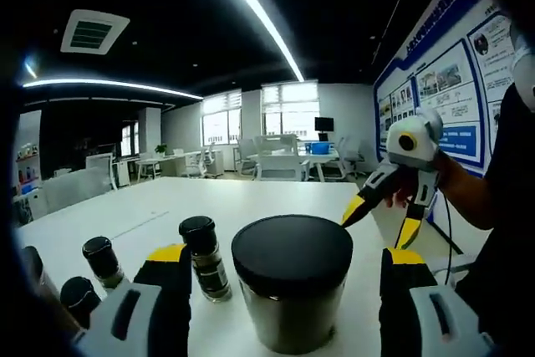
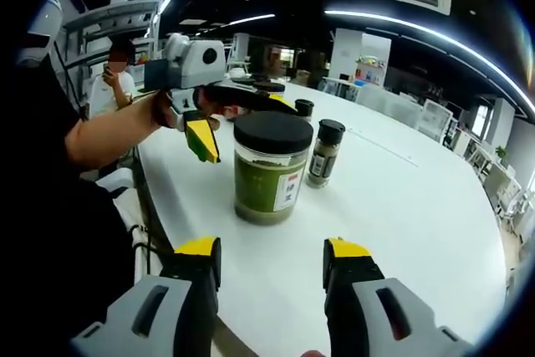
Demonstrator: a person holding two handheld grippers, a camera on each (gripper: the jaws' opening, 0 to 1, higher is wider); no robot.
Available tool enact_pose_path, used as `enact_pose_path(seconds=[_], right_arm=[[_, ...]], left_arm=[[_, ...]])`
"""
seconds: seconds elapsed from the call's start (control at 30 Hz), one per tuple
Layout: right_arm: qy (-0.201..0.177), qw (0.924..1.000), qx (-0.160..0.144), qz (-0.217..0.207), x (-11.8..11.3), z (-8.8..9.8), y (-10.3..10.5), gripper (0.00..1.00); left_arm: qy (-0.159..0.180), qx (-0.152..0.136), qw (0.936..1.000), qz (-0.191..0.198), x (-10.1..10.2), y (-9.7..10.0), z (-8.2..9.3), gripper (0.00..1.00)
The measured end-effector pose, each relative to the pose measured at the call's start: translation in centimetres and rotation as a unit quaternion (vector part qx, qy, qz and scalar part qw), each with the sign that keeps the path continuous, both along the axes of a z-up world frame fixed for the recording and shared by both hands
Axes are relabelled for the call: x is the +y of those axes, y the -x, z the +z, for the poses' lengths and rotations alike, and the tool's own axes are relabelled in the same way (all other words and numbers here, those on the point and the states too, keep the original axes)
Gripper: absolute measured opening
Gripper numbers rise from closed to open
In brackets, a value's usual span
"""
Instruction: Pick up the mixed condiments and ingredients on the table and sort them into separate groups
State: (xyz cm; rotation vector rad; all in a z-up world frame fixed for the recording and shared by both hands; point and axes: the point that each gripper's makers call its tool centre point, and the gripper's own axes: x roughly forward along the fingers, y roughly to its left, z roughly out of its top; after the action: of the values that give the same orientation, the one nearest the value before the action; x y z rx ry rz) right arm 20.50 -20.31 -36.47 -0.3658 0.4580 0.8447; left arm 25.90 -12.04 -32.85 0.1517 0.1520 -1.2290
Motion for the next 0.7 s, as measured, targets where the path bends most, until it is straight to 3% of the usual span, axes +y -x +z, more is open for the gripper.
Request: enact_pose_path(seconds=[0.43,0.7], right_arm=[[0.000,1.0000,0.003,0.001,0.0,0.0,0.1,0.49],[0.001,1.0000,0.009,-0.002,0.0,-0.4,0.1,0.49]], left_arm=[[0.005,0.016,0.9999,-0.005,-1.4,0.1,-1.1,0.84],[0.027,0.014,0.9995,-0.009,-1.6,0.0,-0.2,0.73]])
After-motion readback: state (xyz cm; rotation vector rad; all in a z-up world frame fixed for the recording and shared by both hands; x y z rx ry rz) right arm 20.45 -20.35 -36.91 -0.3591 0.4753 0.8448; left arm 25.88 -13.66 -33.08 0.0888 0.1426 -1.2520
